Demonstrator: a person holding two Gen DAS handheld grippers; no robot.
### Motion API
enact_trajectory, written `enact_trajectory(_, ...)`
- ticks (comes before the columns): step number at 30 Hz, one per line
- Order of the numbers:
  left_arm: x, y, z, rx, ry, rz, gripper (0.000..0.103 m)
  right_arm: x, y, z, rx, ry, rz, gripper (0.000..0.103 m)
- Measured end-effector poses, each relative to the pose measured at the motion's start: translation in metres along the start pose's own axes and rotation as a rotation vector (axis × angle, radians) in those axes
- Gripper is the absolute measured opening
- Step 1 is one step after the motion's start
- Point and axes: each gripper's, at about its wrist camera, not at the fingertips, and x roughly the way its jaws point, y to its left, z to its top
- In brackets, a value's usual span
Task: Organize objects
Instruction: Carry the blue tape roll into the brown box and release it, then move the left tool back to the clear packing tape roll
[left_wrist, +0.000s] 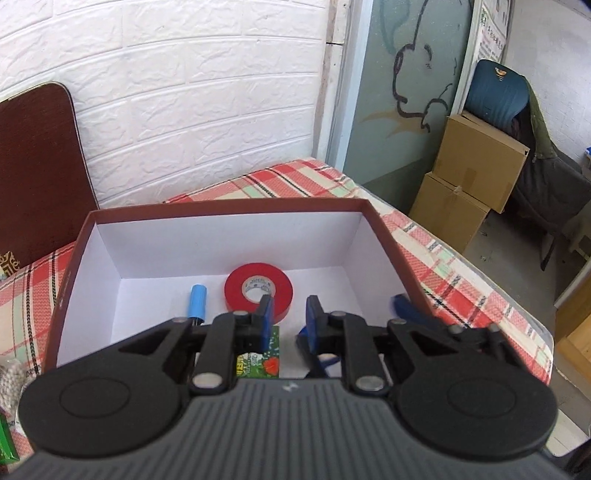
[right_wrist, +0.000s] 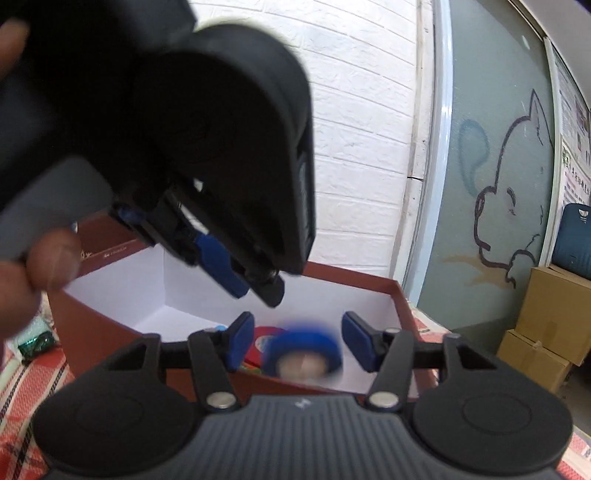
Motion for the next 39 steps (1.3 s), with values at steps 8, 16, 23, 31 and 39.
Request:
enact_trajectory(8,-0.028,0.017,-0.017,0.018,-0.025,0.123,0.021,-0.025,-0.017,-0.007,0.109,0.013,0.023,0.059)
enact_trajectory(16,-0.061,0.053,-0.049,-0.026,-0.027,0.222,0.024,-0.048,-0.017,-0.006,0.223,0.042,0.092,0.059)
enact_trajectory(23,-0.087,0.091,-0.080,-0.084,-0.028,0.309,0.029,-0.053,0.010,0.003,0.240,0.087,0.203,0.059)
enact_trajectory(31,-0.105,0.150,-0.118,-0.195,-0.003,0.408,0.029,-0.060,0.071,0.003,0.158,0.164,0.342,0.059)
enact_trajectory(39,-0.123,0.202,-0.153,-0.287,0.005,0.484,0.029,-0.063,0.126,0.000,0.073,0.241,0.453,0.059)
